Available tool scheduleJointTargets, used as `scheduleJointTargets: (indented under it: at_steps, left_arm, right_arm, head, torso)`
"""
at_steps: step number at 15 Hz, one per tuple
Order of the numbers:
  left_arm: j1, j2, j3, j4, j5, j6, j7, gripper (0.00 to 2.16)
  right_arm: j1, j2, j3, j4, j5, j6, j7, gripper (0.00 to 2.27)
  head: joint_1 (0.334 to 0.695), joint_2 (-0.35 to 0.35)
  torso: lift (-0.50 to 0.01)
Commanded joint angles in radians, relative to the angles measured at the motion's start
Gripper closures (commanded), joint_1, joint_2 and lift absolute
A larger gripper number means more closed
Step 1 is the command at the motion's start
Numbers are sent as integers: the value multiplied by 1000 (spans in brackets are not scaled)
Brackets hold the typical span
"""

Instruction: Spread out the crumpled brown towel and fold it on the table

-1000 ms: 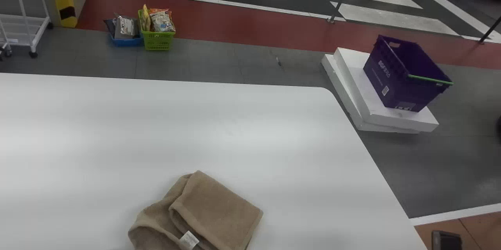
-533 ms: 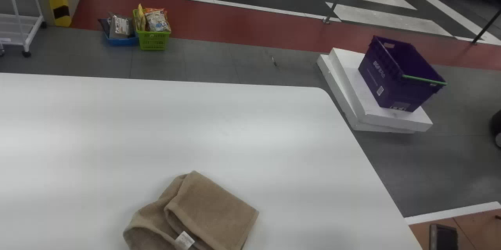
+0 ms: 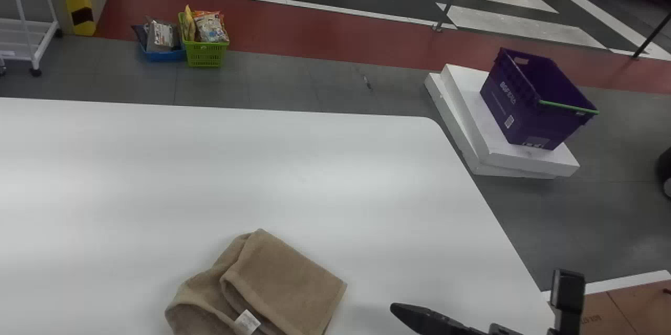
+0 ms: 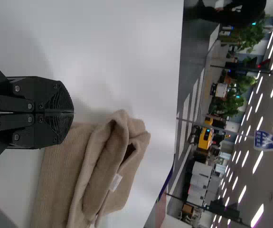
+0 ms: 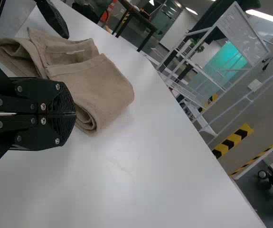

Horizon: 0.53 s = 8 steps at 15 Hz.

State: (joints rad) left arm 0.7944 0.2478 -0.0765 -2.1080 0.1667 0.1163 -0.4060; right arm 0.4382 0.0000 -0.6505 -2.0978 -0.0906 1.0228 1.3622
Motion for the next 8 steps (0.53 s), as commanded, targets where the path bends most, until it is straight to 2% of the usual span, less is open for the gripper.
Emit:
scheduleJointTargets:
  at_steps: [1, 2, 4, 8]
  left_arm:
    - [-6, -12, 49, 5, 8, -3, 3, 1909]
    - [-6, -15, 70, 6, 19, -3, 3, 1909]
    - [-6, -16, 109, 9, 50, -3, -5, 1909]
    - [-15, -18, 124, 9, 65, -3, -11, 1909]
  right_arm:
    - [-27, 1, 48, 55, 55, -57, 5, 2192]
    - [-33, 1, 54, 84, 63, -88, 5, 2192]
    - [-53, 1, 52, 131, 63, -112, 5, 2192]
    - [-99, 1, 91, 134, 87, -109, 5, 2192]
  head:
    - [695, -331]
    - [695, -331]
    - [695, -258]
    - [695, -188]
  torso:
    - [-127]
    - [-127]
    - [-127]
    - [-127]
